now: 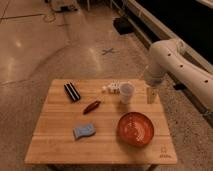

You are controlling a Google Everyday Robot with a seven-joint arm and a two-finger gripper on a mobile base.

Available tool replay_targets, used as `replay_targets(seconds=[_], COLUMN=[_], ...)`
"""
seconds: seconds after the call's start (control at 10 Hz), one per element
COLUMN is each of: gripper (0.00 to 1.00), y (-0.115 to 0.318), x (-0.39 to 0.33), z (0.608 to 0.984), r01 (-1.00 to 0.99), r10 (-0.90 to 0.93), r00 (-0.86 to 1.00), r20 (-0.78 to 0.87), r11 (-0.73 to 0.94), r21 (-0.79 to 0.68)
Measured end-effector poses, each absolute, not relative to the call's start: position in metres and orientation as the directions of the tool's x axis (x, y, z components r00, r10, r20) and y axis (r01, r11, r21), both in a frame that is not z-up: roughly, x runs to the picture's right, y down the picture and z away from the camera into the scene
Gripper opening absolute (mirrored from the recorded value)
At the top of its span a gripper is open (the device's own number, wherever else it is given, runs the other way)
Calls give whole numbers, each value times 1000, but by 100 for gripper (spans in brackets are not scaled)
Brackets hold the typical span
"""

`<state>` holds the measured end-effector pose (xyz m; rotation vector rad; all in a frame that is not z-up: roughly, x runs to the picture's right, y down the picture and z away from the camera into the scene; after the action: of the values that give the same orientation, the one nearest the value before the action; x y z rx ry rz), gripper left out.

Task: Pick up the ceramic cup

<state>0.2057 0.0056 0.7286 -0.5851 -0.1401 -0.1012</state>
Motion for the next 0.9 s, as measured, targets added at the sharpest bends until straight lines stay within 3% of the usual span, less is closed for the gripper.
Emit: replay_targets(seconds=[0.6, 0.9], gripper=[80, 80], y=[6, 16], x=[206, 181], z=[729, 750], r01=[135, 174], r10=[-56, -89], r00=[986, 980], r20=[160, 179], r11=[829, 821], r21=[-543, -543])
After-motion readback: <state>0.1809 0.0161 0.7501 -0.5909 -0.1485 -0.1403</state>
